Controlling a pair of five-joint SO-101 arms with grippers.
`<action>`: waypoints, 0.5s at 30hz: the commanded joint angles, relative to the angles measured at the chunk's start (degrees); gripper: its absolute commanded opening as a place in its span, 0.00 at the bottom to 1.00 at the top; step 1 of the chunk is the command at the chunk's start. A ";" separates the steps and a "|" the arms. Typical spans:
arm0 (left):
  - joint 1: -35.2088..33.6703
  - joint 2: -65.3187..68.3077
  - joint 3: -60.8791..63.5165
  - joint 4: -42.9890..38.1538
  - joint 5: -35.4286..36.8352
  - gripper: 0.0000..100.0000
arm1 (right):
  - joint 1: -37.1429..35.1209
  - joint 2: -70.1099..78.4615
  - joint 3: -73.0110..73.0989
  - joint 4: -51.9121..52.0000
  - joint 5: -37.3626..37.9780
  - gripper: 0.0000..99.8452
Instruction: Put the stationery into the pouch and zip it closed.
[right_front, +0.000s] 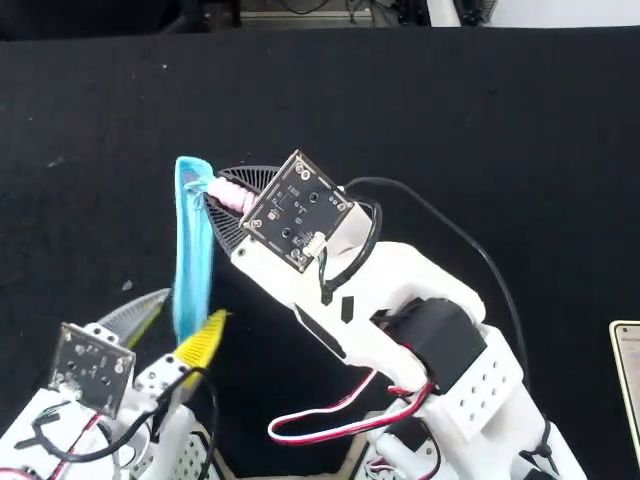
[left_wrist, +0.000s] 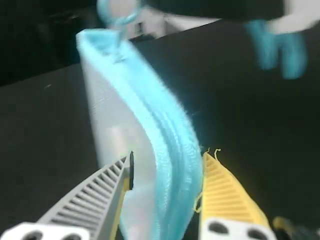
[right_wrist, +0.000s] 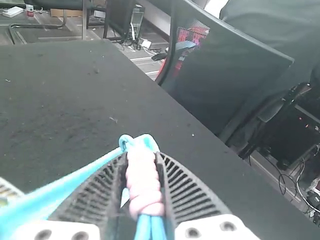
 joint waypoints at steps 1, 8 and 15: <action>-6.20 0.00 -0.84 2.37 -4.04 0.22 | -0.35 0.13 -3.74 -0.09 0.18 0.01; -6.90 0.00 -0.84 0.09 -4.57 0.22 | -0.35 0.13 -3.47 0.00 0.18 0.01; -6.90 0.00 3.30 -9.23 -4.48 0.22 | -0.35 -0.13 -0.40 -0.09 0.44 0.01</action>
